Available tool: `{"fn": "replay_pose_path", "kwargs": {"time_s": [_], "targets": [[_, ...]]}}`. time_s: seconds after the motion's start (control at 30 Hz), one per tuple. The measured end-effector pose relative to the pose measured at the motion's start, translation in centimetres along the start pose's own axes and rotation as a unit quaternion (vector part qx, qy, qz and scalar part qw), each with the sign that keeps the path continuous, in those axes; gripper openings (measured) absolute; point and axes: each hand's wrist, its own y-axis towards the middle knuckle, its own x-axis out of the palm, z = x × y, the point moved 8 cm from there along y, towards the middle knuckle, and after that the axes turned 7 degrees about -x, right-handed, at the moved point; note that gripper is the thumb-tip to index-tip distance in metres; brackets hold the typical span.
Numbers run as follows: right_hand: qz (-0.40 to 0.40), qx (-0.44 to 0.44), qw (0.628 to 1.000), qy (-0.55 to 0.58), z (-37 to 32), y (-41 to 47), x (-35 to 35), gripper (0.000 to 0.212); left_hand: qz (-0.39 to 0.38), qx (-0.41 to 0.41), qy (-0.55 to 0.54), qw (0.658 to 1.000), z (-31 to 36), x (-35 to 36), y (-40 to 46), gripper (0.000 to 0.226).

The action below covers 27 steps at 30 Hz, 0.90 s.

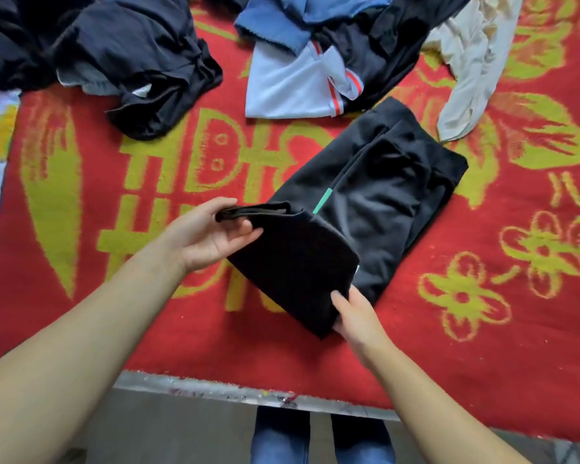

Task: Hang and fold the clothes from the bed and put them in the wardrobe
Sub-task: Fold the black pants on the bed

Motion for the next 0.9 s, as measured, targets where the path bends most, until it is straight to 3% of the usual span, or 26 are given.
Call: {"fn": "replay_pose_path", "kwargs": {"time_s": [0.03, 0.13, 0.17, 0.2, 0.23, 0.27, 0.33, 0.4, 0.43, 0.47, 0.5, 0.6, 0.67, 0.77, 0.9], "targets": [[0.044, 0.018, 0.999, -0.01, 0.4, 0.9, -1.5, 0.023, 0.013, 0.008, 0.01, 1.0, 0.2, 1.9, 1.4, 0.014], [0.183, 0.035, 0.981, -0.059, 1.1, 2.2, -4.8, 0.013, 0.078, 0.035, 0.14, 0.986, -0.2, 5.0, 6.0, 0.029], [0.218, 0.016, 0.973, -0.071, 0.8, 1.9, -5.5, 0.013, 0.132, 0.073, 0.241, 0.959, 0.0, 4.7, 7.1, 0.031], [0.248, -0.018, 0.963, -0.106, 0.0, 1.1, -6.0, 0.02, 0.197, 0.131, 0.366, 0.9, 0.5, 4.1, 7.3, 0.03], [0.27, -0.07, 0.945, -0.169, -1.2, 0.0, -6.0, 0.03, 0.231, 0.202, 0.487, 0.818, 1.2, 3.9, 6.9, 0.034], [0.281, -0.141, 0.917, -0.247, -2.7, -1.3, -5.4, 0.038, 0.205, 0.284, 0.591, 0.726, 1.2, 4.5, 6.3, 0.044], [0.242, -0.295, 0.831, -0.404, -5.2, -4.0, -1.2, 0.053, 0.068, 0.375, 0.774, 0.505, -1.7, 4.9, 5.8, 0.071], [0.133, -0.329, 0.734, -0.579, -3.3, -4.2, 4.4, 0.079, -0.003, 0.3, 0.921, 0.248, -4.9, 1.7, 6.8, 0.092], [0.085, -0.298, 0.704, -0.639, -1.6, -3.3, 6.0, 0.093, -0.01, 0.257, 0.952, 0.165, -5.5, -0.5, 7.5, 0.099], [0.059, -0.25, 0.69, -0.677, 0.0, -2.0, 6.6, 0.105, -0.011, 0.24, 0.963, 0.123, -5.5, -2.0, 8.1, 0.103], [0.051, -0.205, 0.687, -0.696, 1.0, -0.6, 6.4, 0.113, 0.004, 0.248, 0.963, 0.109, -5.1, -2.5, 8.3, 0.104], [0.063, -0.109, 0.685, -0.718, 1.5, 2.6, 3.8, 0.118, 0.048, 0.266, 0.955, 0.119, -4.2, -2.1, 9.7, 0.092], [0.054, -0.098, 0.667, -0.737, 0.8, 3.7, 3.0, 0.099, 0.05, 0.282, 0.953, 0.097, -4.8, -1.7, 10.9, 0.083], [-0.006, -0.081, 0.657, -0.75, -0.5, 2.9, 3.7, 0.079, 0.061, 0.311, 0.942, 0.113, -5.2, -0.7, 10.9, 0.08], [-0.135, -0.044, 0.653, -0.744, -1.3, 0.9, 2.4, 0.078, 0.019, 0.163, 0.983, 0.087, -7.2, 0.2, 8.7, 0.068]]}}
